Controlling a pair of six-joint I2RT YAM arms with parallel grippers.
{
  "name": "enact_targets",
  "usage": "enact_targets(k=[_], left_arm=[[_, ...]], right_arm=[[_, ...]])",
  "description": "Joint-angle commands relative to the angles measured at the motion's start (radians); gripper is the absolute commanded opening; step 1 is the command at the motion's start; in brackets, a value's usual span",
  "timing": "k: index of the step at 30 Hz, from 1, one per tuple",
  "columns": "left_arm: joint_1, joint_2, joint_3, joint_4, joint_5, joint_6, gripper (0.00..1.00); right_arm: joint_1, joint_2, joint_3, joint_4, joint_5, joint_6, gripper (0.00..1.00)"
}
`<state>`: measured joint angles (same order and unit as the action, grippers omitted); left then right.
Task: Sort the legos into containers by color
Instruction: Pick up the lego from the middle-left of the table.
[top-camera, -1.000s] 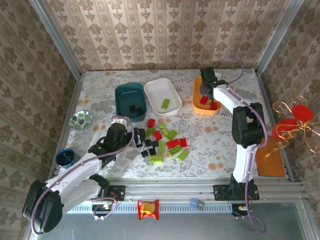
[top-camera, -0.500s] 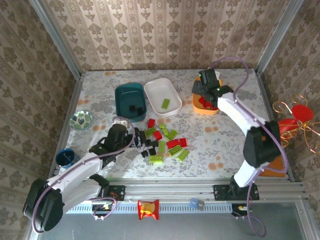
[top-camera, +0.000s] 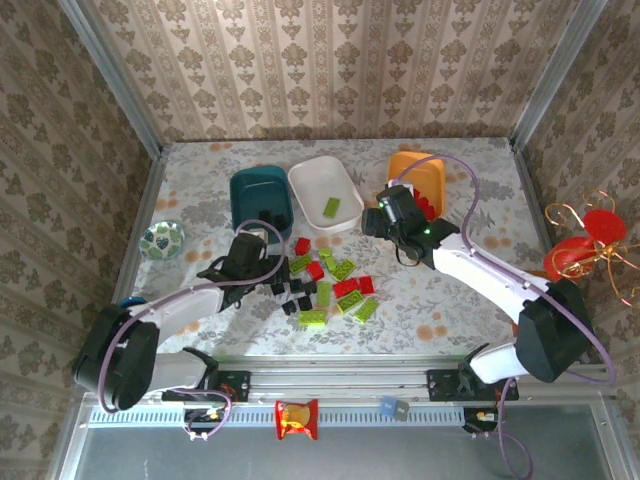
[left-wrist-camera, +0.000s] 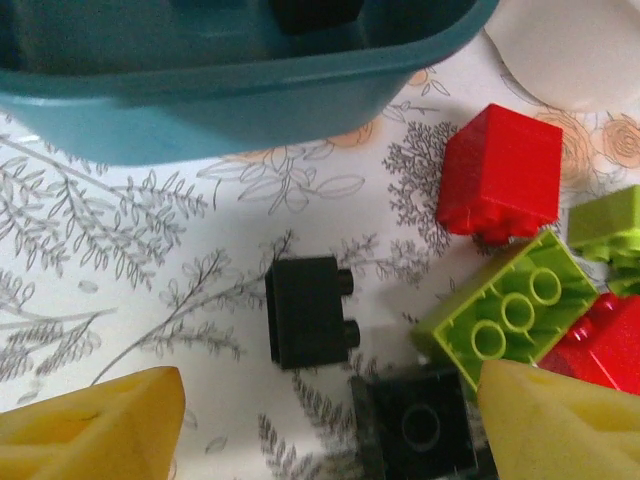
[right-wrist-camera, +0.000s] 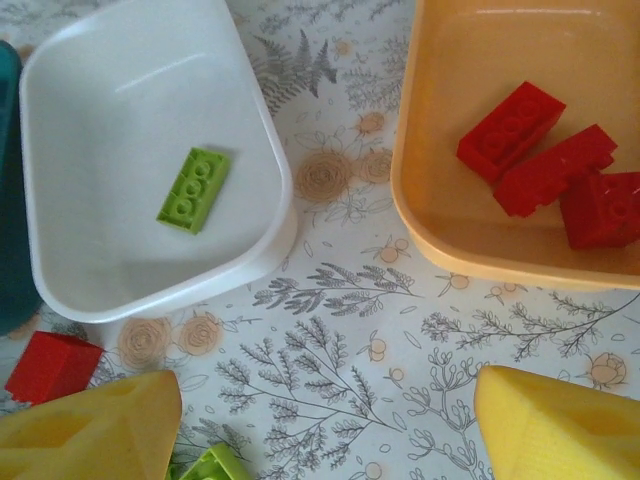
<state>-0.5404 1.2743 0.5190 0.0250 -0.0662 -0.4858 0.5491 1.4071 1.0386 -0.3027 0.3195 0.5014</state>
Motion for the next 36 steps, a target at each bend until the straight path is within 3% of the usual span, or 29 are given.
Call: enact_targets(k=[1,8,23,27,31,36], left_arm=[[0.011,0.059,0.012,0.12,-0.031,0.04,0.76],[0.044,0.145,0.015,0.171,-0.042,0.04,0.65],[0.032,0.149,-0.04,0.211,-0.015,0.01,0.25],[0.003,0.067,-0.049,0.144,-0.026,-0.007,0.18],[-0.058,-0.13,-0.025,0.017,-0.084,-0.016,0.18],[-0.031,-0.235,0.113,-0.082,-0.145,0.013,0.18]], right_arm=[[0.002,-0.06,-0.008,0.011,0.008,0.01,0.78],[0.002,-0.079,-0.039,0.009,-0.005,0.008,0.78],[0.002,-0.108,-0.047,0.002,0.002,0.008,0.78],[0.002,-0.118,-0.054,-0.001,0.005,0.008,0.79],[0.001,-0.133,-0.067,0.001,0.002,0.012,0.79],[0.002,-0.139,-0.084,0.013,-0.025,0.03,0.79]])
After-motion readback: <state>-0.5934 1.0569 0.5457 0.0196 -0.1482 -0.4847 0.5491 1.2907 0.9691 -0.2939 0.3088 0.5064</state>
